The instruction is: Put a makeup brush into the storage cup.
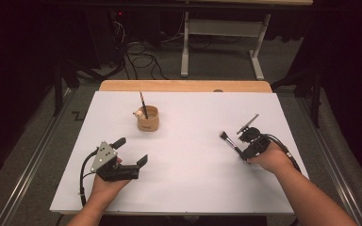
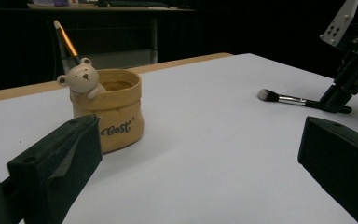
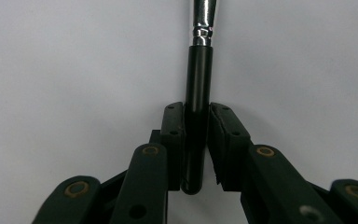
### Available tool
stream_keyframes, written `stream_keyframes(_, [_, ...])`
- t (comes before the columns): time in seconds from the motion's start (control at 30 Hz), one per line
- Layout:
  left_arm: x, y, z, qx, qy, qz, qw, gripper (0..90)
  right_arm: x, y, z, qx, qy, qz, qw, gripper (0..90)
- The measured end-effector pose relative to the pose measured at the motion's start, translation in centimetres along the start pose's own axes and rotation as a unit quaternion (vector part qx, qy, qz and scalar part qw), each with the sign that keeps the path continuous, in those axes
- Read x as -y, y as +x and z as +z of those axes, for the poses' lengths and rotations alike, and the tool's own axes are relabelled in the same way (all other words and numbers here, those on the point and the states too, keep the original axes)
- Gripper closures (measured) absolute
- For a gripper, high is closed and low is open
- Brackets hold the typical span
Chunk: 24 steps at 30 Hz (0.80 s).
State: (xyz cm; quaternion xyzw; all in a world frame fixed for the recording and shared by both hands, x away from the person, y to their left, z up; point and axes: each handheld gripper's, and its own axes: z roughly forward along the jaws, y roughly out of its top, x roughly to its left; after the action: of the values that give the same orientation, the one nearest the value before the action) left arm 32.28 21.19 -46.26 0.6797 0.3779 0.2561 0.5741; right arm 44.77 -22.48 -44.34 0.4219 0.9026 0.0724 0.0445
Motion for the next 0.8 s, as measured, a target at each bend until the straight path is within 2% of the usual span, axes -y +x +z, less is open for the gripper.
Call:
stream_keyframes(0.1, [-0.02, 0.00, -0.01, 0.000, -0.001, 0.000, 1.0000, 0.4, -0.03, -0.17, 0.16, 0.000, -0.004, -0.011, 0.9999, 77.8])
stream_keyframes(0.23, [-0.02, 0.05, -0.02, 0.000, -0.001, -0.001, 1.0000, 0.4, -0.12, -0.05, 0.19, 0.004, -0.002, -0.011, 0.9999, 80.3])
stream_keyframes(0.27, [-0.03, 0.04, -0.05, 0.000, 0.000, 0.000, 1.0000, 0.4, -0.13, 0.09, 0.16, 0.006, 0.003, -0.001, 1.0000, 80.5])
stream_keyframes(0.3, [-0.04, 0.05, -0.06, 0.000, -0.002, 0.001, 1.0000, 0.4, -0.19, -0.04, 0.19, 0.005, 0.001, -0.010, 0.9999, 80.6])
stream_keyframes(0.57, [0.01, 0.10, 0.08, 0.001, 0.001, -0.002, 1.0000, 0.4, -0.22, -0.28, 0.09, -0.002, 0.002, -0.013, 0.9999, 81.0])
stream_keyframes(0.6, [0.01, 0.11, 0.08, 0.000, 0.001, -0.002, 1.0000, 0.4, -0.19, -0.33, 0.00, -0.006, 0.000, -0.005, 1.0000, 81.0])
stream_keyframes(0.8, [0.04, 0.17, 0.11, 0.000, -0.001, -0.003, 1.0000, 0.4, -0.20, -0.50, -0.58, -0.011, -0.024, 0.001, 0.9997, 81.0])
